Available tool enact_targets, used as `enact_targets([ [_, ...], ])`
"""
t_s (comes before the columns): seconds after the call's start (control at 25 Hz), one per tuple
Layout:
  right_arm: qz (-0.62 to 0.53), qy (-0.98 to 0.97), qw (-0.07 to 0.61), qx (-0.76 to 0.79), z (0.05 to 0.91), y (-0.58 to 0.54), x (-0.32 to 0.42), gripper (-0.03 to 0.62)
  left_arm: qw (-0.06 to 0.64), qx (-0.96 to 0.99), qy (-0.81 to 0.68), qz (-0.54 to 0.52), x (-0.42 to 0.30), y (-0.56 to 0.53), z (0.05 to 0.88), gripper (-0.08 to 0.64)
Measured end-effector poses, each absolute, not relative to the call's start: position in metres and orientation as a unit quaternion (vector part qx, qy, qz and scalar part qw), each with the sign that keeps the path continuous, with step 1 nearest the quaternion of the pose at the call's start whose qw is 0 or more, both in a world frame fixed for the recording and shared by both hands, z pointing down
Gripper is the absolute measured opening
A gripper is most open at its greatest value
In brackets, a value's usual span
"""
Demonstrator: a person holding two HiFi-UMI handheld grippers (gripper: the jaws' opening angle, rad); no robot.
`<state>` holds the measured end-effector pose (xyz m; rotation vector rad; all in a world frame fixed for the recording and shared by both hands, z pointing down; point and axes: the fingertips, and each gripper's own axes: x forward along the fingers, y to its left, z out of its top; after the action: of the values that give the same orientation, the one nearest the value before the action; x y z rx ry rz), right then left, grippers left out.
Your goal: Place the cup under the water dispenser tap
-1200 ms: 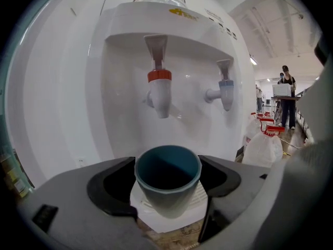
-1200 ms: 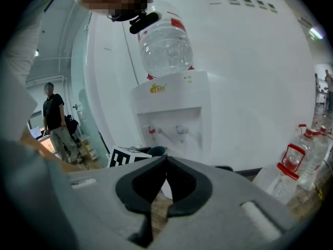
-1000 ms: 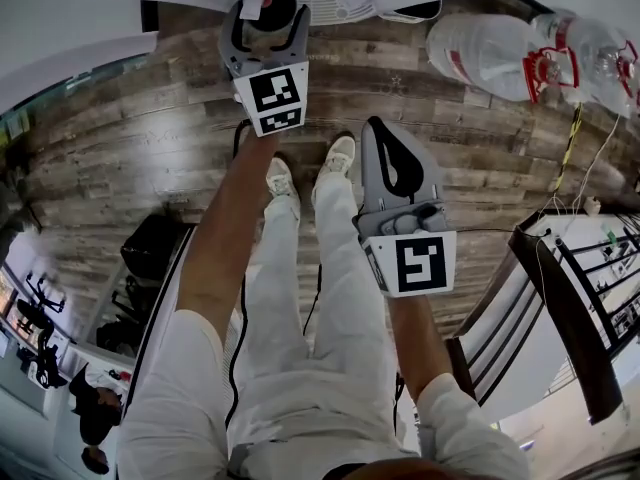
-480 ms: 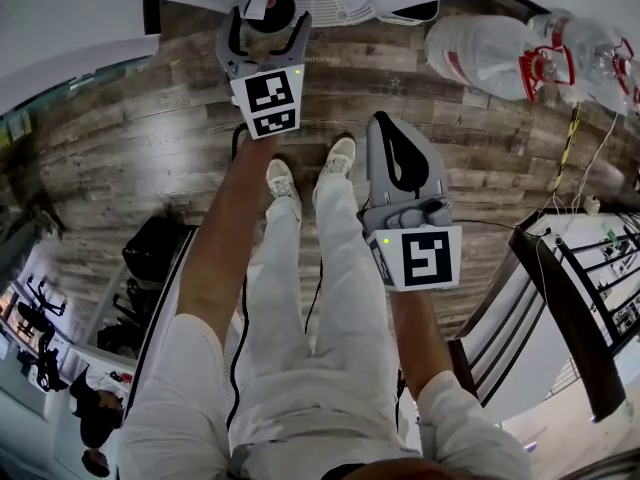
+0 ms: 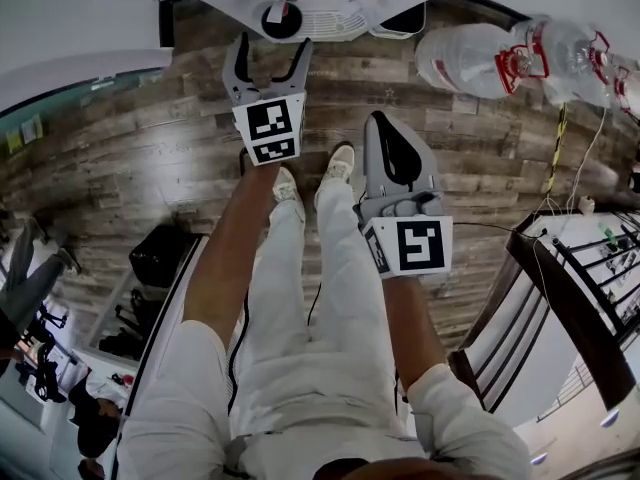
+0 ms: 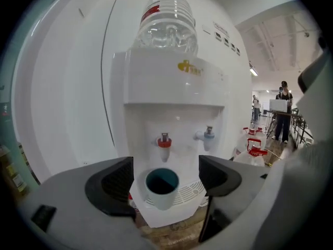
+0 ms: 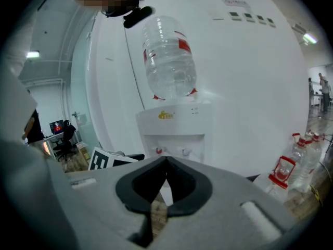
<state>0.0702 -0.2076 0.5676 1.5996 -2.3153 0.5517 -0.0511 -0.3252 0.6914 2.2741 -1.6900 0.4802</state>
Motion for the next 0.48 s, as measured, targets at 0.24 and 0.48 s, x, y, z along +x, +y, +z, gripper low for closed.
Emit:
enact_targets([
  [0.24, 0.180, -0.797, 0.121, 0.564, 0.516, -0.189, 0.065, 0.000, 0.124, 0.794, -0.577, 0.143, -0.060, -0.295, 0.608, 0.324],
  [0.48, 0.189, -0.794, 0.101, 0.569, 0.453, -0.159, 0.058, 0.000, 0.133, 0.809, -0.559, 0.124, -0.062, -0.252, 0.515, 0.229],
])
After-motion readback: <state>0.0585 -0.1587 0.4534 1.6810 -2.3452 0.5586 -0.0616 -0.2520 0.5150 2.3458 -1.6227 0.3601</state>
